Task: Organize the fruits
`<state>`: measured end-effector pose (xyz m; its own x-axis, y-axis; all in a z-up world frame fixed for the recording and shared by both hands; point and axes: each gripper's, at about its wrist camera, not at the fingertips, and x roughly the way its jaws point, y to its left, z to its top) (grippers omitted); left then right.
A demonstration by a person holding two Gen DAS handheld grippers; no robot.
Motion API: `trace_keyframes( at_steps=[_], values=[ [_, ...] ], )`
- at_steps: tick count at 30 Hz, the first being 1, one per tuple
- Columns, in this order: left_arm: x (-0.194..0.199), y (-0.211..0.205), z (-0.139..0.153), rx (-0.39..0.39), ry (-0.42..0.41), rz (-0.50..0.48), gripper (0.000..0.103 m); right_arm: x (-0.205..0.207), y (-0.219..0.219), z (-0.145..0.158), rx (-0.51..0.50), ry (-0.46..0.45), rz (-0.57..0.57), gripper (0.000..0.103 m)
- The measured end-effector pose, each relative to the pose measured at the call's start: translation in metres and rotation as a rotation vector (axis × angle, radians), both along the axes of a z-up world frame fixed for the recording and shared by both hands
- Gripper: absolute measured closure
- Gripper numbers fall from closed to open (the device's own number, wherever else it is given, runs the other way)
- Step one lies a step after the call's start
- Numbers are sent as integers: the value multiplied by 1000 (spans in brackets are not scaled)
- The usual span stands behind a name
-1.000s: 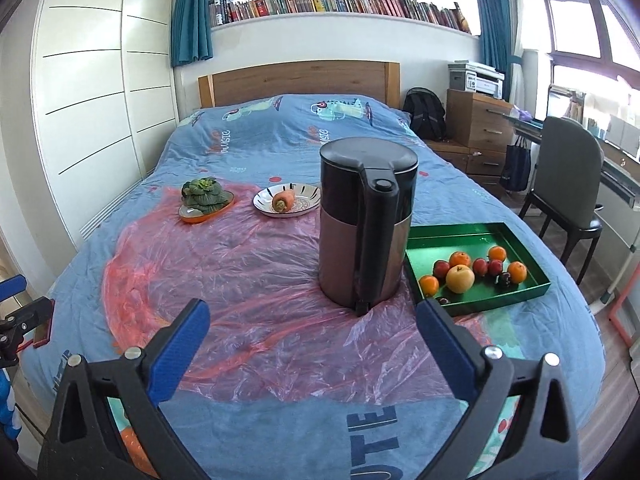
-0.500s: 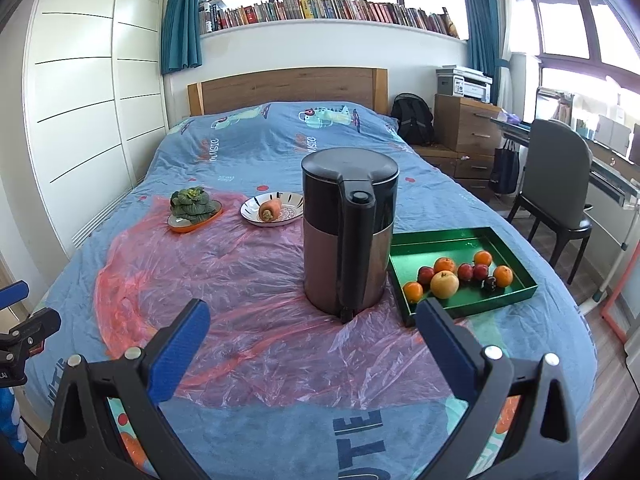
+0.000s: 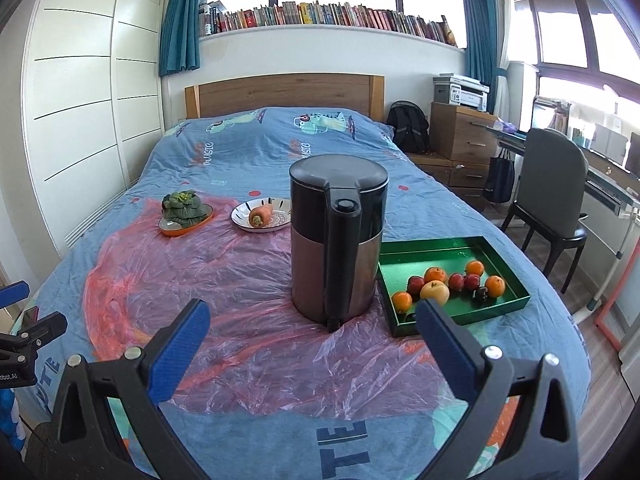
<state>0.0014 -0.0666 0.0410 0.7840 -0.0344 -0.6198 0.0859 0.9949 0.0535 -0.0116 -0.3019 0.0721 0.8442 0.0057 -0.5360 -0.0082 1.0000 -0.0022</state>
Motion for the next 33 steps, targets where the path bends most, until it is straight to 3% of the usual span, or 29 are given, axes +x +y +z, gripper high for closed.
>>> trace_keyframes(
  at_steps=[16, 33],
  values=[
    [11, -6, -5, -12, 12, 8, 1, 6, -29, -9, 9, 23, -57, 0],
    [16, -7, -11, -23, 24, 13, 1, 12, -33, -15, 14, 37, -64, 0]
  ],
)
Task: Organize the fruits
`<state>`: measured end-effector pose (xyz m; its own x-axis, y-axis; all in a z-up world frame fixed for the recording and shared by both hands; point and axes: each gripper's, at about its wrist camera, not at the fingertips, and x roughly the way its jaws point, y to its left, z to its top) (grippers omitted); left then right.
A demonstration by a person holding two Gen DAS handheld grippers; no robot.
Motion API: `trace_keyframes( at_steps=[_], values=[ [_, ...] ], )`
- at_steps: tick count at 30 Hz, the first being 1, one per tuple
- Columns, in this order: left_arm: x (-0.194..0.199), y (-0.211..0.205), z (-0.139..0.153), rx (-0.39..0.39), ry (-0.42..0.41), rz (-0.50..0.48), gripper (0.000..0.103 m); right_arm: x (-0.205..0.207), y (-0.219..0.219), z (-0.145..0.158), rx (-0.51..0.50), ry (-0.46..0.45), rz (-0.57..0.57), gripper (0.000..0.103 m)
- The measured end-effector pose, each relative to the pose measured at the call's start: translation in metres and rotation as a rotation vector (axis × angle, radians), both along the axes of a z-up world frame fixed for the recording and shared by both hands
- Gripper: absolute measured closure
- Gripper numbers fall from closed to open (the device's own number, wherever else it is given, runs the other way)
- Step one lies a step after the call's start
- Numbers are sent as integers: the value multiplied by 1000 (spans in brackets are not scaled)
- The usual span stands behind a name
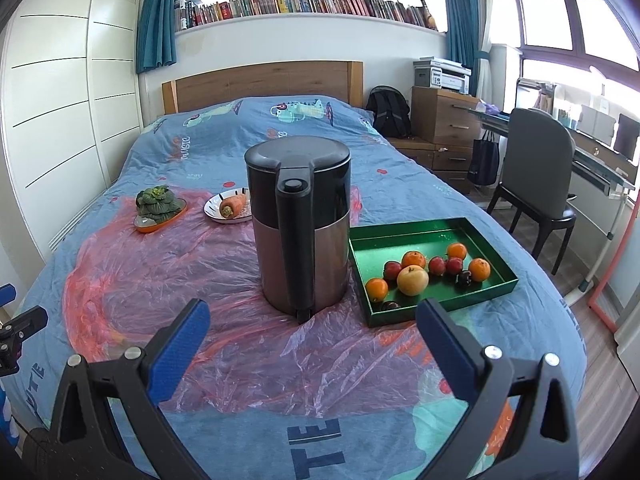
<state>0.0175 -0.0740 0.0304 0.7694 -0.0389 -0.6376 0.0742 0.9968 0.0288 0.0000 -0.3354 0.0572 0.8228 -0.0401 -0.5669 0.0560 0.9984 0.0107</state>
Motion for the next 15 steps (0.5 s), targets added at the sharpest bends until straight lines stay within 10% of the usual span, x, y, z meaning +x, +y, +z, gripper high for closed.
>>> trace_keyframes(
  at_steps=[15],
  values=[
    [0, 4, 0, -5, -4, 6, 1, 1, 1, -2, -2, 2, 2, 0]
  ],
)
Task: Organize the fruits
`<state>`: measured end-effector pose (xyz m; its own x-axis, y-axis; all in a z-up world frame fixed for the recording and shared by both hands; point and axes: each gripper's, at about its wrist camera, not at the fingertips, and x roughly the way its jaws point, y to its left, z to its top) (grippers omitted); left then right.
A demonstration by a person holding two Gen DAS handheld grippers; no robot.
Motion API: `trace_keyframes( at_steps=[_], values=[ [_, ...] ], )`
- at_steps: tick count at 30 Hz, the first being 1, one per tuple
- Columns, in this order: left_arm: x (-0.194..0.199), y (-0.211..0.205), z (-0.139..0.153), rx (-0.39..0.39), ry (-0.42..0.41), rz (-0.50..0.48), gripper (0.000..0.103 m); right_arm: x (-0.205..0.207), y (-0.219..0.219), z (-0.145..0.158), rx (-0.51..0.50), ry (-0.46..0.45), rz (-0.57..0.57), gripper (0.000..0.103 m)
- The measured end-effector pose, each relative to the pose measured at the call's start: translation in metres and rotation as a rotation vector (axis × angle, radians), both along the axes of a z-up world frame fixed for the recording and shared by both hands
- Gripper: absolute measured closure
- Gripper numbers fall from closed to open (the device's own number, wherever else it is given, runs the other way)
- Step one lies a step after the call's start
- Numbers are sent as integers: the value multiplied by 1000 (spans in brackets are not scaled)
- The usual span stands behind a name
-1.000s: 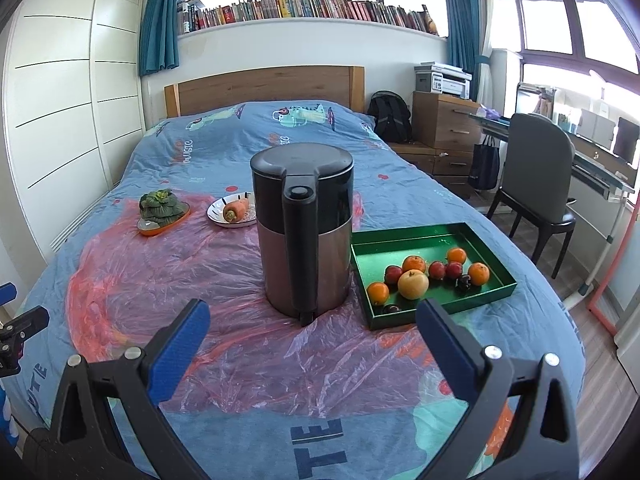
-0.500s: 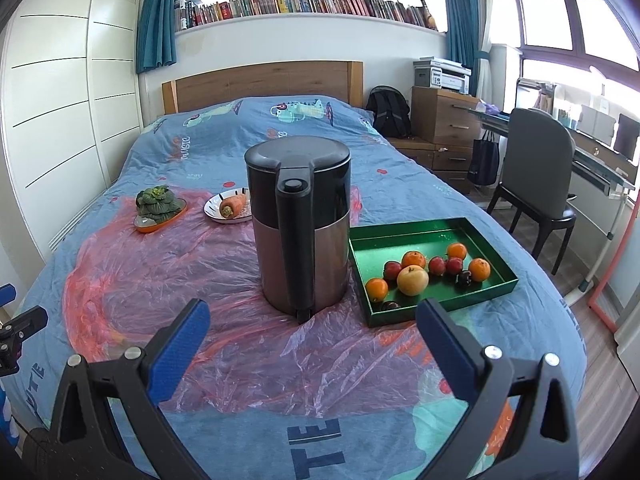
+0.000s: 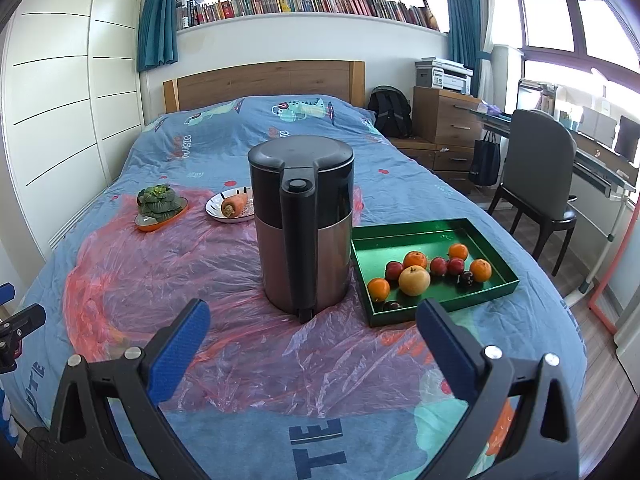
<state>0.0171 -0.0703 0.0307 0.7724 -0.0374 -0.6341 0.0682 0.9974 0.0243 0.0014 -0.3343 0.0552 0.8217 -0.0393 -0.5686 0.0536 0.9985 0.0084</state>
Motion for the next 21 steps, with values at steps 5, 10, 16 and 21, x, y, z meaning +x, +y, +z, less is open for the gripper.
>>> trace_keyframes(
  at_steps=[5, 10, 16, 21],
  values=[
    [-1, 2, 0, -3, 0, 3, 1, 0, 0, 0, 1, 0, 0, 0],
    [-1, 3, 0, -4, 1, 2, 1, 0, 1, -3, 6, 5, 0, 0],
    [-2, 4, 1, -5, 0, 5, 1, 0, 2, -5, 8, 11, -2, 0],
    [0, 9, 3, -12, 0, 10, 1, -1, -1, -4, 10, 9, -13, 0]
  ],
)
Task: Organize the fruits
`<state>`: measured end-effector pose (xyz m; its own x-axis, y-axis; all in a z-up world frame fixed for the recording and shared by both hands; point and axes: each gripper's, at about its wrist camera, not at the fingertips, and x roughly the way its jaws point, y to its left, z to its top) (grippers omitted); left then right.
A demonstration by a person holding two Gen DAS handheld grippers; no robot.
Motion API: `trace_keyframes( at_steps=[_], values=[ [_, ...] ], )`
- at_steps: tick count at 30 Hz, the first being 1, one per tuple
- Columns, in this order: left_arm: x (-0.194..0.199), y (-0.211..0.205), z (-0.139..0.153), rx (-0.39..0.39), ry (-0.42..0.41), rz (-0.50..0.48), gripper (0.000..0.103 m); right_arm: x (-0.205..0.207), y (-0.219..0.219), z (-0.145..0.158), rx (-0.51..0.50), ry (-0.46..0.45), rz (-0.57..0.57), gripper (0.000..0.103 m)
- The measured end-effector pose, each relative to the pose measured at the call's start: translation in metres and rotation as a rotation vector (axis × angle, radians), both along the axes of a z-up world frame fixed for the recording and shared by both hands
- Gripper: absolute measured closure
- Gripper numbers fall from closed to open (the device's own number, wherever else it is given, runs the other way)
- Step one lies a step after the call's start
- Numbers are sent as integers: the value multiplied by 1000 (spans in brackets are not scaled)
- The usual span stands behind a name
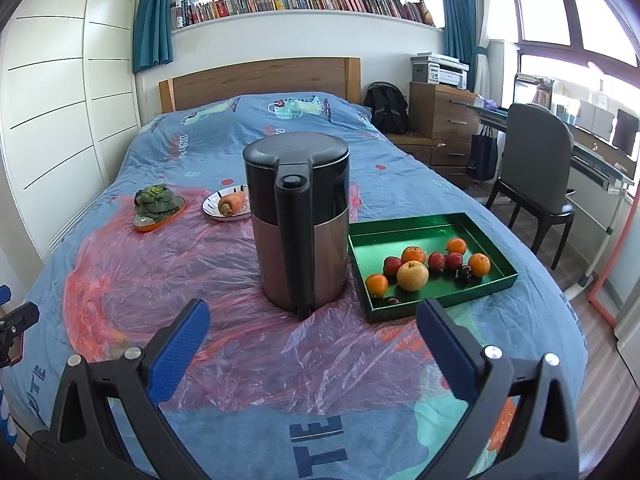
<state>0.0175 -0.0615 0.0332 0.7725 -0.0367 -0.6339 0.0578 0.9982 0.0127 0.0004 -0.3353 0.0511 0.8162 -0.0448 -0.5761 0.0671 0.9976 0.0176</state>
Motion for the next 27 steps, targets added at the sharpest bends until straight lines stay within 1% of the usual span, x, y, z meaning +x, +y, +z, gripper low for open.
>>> trace_keyframes(
  at_steps=[6, 13, 27],
  values=[
    [3, 0, -1, -12, 3, -3, 1, -4, -3, 6, -11, -20, -18, 0],
    [6, 2, -8, -14, 27, 10, 1, -1, -2, 6, -32, -5, -14, 0],
    [7, 10, -9, -26, 28, 26, 1, 0, 3, 4, -35, -2, 3, 0]
  ],
)
